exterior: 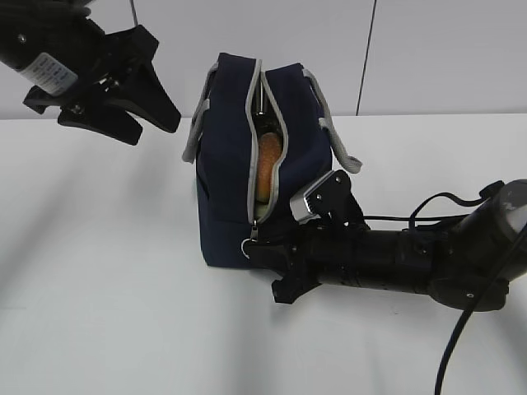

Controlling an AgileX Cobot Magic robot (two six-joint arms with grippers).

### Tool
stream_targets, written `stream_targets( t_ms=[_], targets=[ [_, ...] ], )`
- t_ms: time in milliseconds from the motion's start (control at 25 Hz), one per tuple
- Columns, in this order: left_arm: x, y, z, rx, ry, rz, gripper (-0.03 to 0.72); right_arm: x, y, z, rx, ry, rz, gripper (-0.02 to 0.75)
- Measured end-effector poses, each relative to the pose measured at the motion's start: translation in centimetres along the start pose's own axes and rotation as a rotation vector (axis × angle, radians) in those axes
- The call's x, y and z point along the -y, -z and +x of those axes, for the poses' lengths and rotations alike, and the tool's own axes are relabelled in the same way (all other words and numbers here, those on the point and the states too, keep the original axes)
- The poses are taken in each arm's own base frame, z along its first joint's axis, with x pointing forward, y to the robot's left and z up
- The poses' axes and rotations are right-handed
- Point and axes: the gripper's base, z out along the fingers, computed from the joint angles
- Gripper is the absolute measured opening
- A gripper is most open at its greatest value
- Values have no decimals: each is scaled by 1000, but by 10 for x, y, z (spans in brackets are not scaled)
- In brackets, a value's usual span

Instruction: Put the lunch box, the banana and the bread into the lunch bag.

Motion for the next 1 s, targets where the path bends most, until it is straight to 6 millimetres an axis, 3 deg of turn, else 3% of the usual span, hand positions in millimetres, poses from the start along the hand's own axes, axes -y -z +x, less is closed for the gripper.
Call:
stream_targets(
  t_ms=[400,1000],
  targets=[
    [0,0,0,0,0,0,435,-3,0,1,-22,34,-30,-15],
    [0,0,0,0,0,1,435,-7,17,-12,-87,114,0,-15]
  ],
)
